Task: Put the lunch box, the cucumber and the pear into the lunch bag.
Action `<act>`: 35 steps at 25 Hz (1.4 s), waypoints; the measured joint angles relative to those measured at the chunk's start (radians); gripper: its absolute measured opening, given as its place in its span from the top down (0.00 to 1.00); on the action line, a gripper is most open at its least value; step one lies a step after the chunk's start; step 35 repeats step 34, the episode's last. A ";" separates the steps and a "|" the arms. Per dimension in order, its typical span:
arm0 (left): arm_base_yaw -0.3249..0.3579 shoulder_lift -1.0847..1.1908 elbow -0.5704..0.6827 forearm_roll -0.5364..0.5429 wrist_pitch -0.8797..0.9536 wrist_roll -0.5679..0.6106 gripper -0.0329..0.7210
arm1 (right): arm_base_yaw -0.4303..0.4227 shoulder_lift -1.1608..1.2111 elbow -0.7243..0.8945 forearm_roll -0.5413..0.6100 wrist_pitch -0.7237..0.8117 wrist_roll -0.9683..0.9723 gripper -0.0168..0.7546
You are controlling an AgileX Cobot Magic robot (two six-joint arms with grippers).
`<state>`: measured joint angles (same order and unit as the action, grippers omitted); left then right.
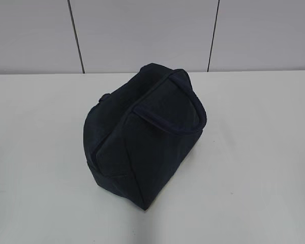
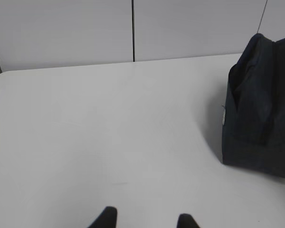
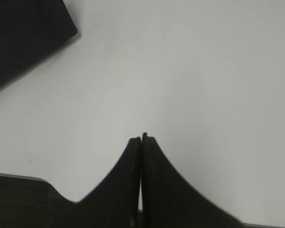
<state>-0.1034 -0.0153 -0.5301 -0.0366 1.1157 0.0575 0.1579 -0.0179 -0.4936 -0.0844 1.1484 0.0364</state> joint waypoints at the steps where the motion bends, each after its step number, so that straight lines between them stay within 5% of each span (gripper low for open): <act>1: 0.000 0.000 0.000 0.002 0.000 0.000 0.64 | 0.000 0.000 0.000 -0.004 0.000 -0.002 0.98; 35: 0.000 0.000 0.000 0.008 0.000 0.000 0.64 | 0.000 0.000 0.000 -0.040 0.000 -0.015 0.98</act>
